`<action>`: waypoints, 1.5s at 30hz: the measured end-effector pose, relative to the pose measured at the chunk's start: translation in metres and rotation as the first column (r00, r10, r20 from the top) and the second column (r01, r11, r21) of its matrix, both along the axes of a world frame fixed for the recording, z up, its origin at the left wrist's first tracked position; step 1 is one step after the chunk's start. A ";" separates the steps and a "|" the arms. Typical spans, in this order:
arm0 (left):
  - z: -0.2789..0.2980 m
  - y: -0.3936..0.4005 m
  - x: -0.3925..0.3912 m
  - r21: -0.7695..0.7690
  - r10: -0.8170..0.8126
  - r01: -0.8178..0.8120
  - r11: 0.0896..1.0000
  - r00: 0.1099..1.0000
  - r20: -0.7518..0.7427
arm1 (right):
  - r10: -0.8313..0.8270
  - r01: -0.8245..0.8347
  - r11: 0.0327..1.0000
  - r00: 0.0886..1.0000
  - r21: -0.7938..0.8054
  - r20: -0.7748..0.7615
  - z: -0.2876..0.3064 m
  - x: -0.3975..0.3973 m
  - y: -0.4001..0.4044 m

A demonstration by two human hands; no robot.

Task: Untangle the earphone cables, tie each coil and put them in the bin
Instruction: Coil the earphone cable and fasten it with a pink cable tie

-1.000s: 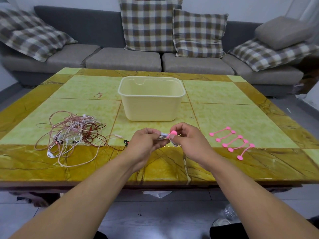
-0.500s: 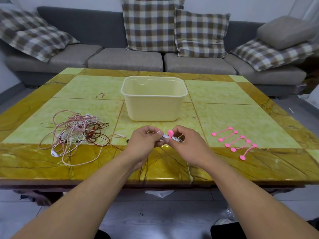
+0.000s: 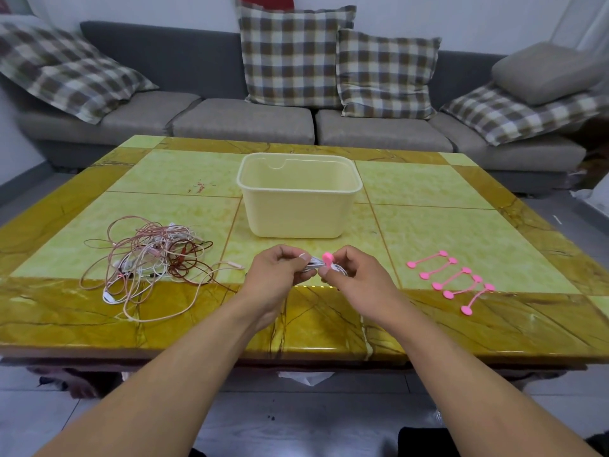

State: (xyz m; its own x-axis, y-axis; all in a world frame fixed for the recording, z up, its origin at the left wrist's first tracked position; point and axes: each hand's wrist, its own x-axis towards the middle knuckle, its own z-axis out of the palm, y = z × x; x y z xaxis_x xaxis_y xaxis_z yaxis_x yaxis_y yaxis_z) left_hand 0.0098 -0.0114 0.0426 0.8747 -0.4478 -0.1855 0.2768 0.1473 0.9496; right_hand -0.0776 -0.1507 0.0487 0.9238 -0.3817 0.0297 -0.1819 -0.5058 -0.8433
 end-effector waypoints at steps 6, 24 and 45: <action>0.004 0.002 0.015 -0.046 0.049 -0.056 0.997 0.990 -0.133 | -0.059 0.040 0.987 0.991 0.153 0.122 0.001 0.009 -0.003; 0.042 -0.037 0.075 0.062 0.200 -0.192 0.979 0.962 -0.187 | -0.233 0.063 0.816 0.945 0.574 0.228 0.010 0.027 -0.008; -0.013 0.017 0.028 0.185 -0.060 0.136 0.973 0.929 -0.366 | -0.225 0.212 0.974 0.927 0.076 0.301 0.005 0.042 -0.001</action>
State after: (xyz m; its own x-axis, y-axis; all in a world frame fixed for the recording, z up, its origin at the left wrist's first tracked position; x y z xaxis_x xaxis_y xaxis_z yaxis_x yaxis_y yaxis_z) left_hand 0.0379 0.0057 0.0295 0.6875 -0.4469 -0.5723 0.6047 -0.0839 0.7920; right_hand -0.0353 -0.1516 0.0538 0.7658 -0.5803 0.2771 -0.0143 -0.4462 -0.8948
